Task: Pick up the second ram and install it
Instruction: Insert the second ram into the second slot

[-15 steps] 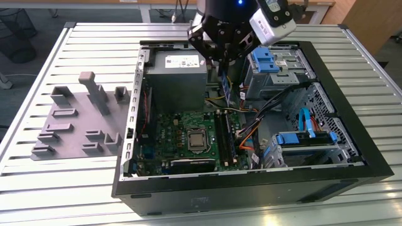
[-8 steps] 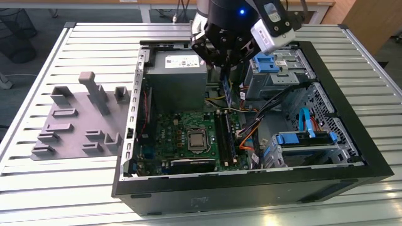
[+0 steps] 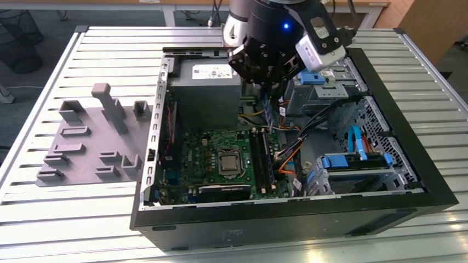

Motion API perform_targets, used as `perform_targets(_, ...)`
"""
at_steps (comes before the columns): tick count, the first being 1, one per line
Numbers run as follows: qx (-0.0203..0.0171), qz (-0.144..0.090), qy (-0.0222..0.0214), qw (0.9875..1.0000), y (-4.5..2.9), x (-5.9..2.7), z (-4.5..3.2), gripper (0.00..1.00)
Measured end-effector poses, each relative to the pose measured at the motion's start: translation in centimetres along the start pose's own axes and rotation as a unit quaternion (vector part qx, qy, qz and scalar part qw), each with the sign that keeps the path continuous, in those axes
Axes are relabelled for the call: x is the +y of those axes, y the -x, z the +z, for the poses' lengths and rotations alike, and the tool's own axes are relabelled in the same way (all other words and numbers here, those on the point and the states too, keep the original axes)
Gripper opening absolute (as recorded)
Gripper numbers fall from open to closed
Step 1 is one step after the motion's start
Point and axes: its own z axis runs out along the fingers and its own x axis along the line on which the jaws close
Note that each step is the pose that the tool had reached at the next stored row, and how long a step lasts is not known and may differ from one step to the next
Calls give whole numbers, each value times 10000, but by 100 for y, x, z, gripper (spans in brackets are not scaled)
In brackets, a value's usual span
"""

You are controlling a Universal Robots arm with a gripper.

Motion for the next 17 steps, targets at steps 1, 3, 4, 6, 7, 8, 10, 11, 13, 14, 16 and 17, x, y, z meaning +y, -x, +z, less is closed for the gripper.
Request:
perform_targets(1,0,3,2,10000,0,0,18,14)
perform_targets(3,0,9,4,10000,0,-1,55,14)
perform_targets(4,0,11,4,10000,0,-1,74,14)
perform_targets(6,1,17,3,10000,0,-20,109,14)
perform_targets(7,0,29,3,10000,-1,-30,128,14)
perform_targets(8,-1,39,3,10000,-2,-38,145,14)
perform_targets(10,-1,63,3,10000,-4,-43,181,14)
perform_targets(11,-1,77,2,10000,-4,-45,199,14)
perform_targets(13,-1,93,0,10000,-4,-70,232,14)
perform_targets(14,-2,103,2,9999,-4,-75,251,14)
perform_targets(16,-2,123,2,9999,-5,-86,285,14)
perform_targets(17,-1,134,0,9999,-5,-96,292,14)
